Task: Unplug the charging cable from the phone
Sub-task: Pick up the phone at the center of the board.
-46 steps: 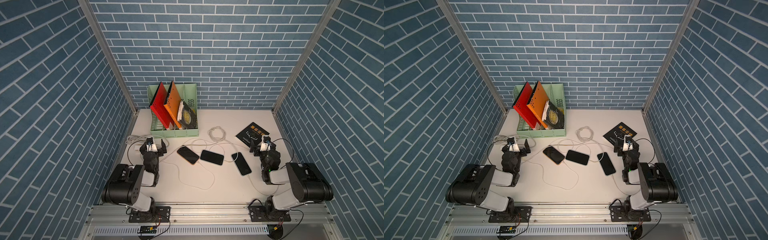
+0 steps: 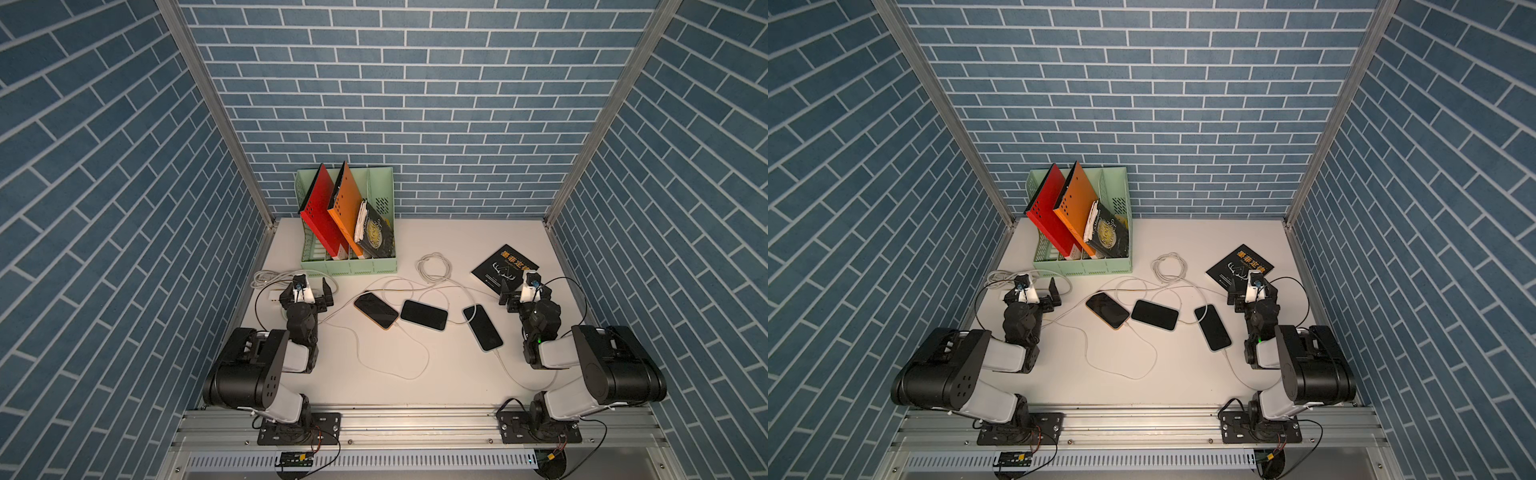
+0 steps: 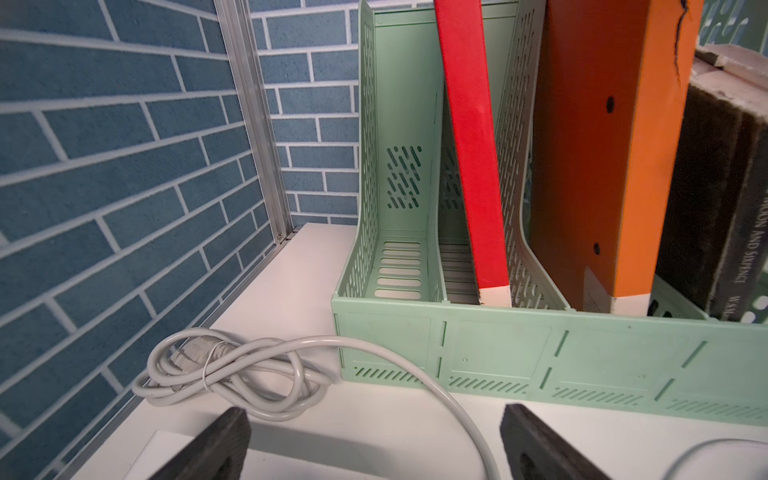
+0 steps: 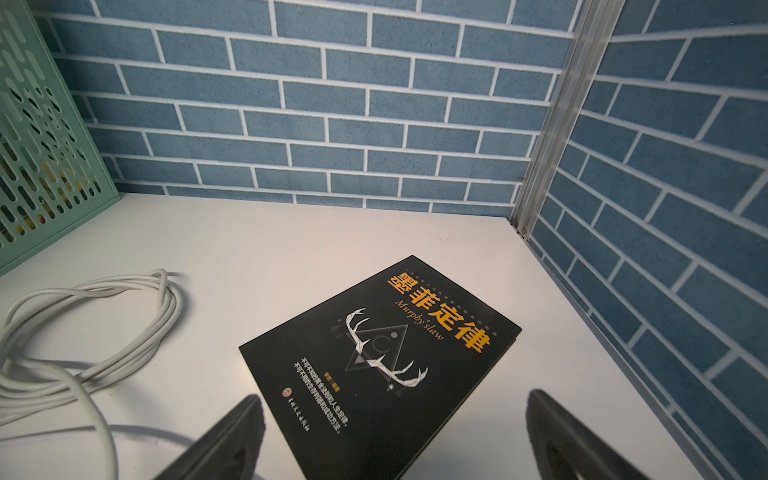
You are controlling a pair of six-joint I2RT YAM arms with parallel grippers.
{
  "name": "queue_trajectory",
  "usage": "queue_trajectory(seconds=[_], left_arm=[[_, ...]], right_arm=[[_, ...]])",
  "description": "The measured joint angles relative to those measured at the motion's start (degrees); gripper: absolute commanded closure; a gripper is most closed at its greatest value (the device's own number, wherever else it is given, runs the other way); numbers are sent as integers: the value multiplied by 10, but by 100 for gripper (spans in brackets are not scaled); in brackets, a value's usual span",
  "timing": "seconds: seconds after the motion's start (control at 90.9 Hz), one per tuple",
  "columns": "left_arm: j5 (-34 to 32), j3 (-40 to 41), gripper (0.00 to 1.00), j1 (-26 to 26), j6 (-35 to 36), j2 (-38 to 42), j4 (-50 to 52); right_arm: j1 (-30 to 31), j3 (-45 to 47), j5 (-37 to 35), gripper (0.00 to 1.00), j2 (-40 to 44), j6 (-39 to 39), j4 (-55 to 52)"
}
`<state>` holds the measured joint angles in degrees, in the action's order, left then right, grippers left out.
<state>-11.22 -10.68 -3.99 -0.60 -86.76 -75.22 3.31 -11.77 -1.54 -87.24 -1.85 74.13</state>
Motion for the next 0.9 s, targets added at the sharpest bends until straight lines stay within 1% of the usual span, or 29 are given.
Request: queue_trajectory(seconds=[0.517,0.594,0.748,0.825,0.902], left_arm=[[-7,-2,0,0,-3,2,7],[-23,-24,0,0,-8,21,65],[-40,-158,0,1,-24,82,239],[-40,-215,0,1,-47,115,309],[-35,-251,0,1,-87,151,371]], right_arm=[[0,0,4,0,0,0,-2],[0,-19,15,0,11,-3,-52],[0,-147,43,0,42,-10,-228],[0,-203,67,1,58,-9,-286],[0,-225,91,1,86,3,-322]])
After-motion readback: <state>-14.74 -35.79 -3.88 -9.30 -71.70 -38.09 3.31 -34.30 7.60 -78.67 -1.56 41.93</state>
